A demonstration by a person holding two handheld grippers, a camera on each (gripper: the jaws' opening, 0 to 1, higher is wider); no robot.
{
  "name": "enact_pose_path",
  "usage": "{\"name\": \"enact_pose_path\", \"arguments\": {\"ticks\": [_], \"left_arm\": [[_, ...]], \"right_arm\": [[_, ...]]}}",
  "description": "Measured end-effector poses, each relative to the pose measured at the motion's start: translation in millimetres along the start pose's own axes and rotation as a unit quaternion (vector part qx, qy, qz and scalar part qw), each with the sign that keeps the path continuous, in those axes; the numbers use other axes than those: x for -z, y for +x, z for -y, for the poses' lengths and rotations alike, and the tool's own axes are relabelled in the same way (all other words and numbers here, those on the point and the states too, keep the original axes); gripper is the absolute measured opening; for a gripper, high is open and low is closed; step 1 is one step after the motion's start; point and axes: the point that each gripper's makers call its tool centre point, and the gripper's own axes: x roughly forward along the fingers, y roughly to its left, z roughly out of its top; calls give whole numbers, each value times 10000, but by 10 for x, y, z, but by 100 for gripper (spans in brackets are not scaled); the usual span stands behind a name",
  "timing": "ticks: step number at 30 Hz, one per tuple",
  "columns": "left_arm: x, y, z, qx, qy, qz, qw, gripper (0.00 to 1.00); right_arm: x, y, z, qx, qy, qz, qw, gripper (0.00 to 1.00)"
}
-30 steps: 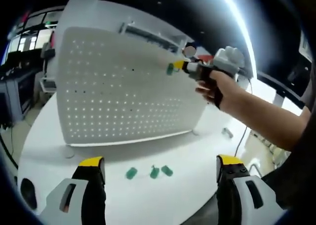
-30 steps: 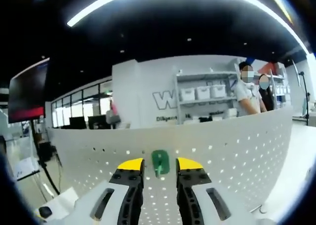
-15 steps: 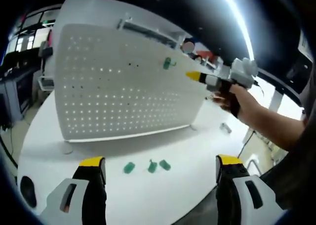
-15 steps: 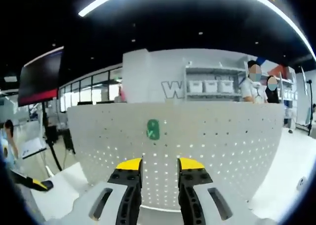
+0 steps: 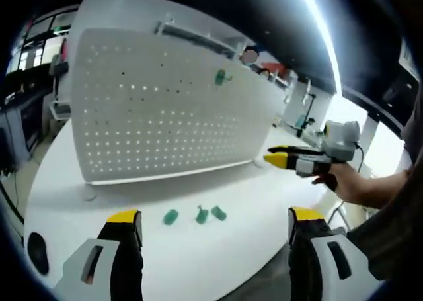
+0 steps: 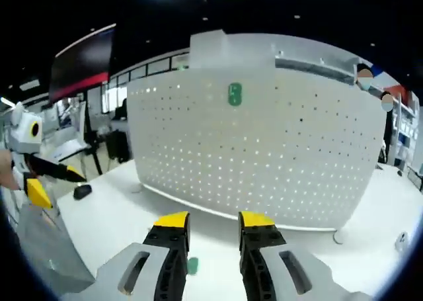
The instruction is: Insert the hook assembly into the mounting plate slot until the hook locks in place.
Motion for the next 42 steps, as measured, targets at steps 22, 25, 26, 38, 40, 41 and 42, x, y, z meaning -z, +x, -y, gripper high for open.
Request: {"name": "enact_pose_path", "arguments": {"ticks": [22, 25, 26, 38, 40, 41, 42], "left_arm": [[161, -42, -5, -65, -72, -179, 9998, 92], [225, -21, 1, -20, -152, -234, 9996, 92], [250, -15, 5, -13, -171, -271, 9995, 91], [573, 81, -19, 39, -274, -811, 9963, 91], [623, 95, -33, 36, -294, -892, 9956, 91], [640, 100, -34, 41, -293, -916, 9954, 91], [668, 106, -26, 47, -291, -963, 9949, 91]], "right_arm": [[572, 51, -624, -830, -1, -789, 9934, 26], [621, 81, -666, -898, 36, -872, 9921, 26], [637, 92, -677, -912, 48, -891, 9918, 26], [923, 367, -720, -1111, -103, -1387, 9840, 26], [955, 441, -699, -1110, -115, -1466, 9829, 26], [959, 458, -696, -1112, -120, -1472, 9828, 26], [980, 508, -684, -1114, -137, -1513, 9821, 26]]}}
